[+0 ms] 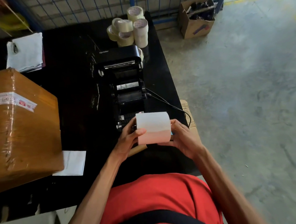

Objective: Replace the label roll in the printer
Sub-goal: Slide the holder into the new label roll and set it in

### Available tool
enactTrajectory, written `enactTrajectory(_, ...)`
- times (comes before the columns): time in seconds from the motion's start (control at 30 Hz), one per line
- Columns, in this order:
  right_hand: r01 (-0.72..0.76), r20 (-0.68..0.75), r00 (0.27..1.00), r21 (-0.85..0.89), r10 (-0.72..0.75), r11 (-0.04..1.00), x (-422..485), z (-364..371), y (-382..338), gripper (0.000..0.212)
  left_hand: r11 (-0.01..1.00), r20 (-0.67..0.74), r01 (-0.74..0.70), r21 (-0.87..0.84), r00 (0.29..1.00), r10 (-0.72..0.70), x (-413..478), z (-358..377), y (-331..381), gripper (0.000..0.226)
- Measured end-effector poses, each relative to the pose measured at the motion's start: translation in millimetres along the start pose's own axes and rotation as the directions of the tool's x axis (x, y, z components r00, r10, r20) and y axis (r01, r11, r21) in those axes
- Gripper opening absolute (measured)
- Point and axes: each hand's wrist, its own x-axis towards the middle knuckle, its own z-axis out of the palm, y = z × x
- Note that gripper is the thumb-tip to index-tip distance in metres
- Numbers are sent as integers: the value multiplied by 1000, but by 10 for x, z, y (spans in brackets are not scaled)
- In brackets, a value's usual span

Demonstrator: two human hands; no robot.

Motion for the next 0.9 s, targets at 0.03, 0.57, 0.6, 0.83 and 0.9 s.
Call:
enactTrajectory(0.03,22,-1,1000,57,-22,998,-5,38,46,23,998,-2,-21,57,1000,21,3,16,53,78)
enactTrajectory(0.57,167,70,978,296,-196,940,282,-42,-51,42,803,-182,125,583,983,-21,-235,-740,15,20)
enactTrajectory(0.6,166,64,979,287,-192,943,290,-32,-45,46,711,-269,220,668,962,-45,-283,-838,-189,14)
enactTrajectory(0.83,116,83,987,251,-141,961,252,13,30,39,362,-439,422,831,898,-40,-304,-874,-1103,52)
enactTrajectory(0.9,104,76,989,240,-125,965,226,41,52,37,361,-485,445,819,874,23,-240,-835,-1183,48)
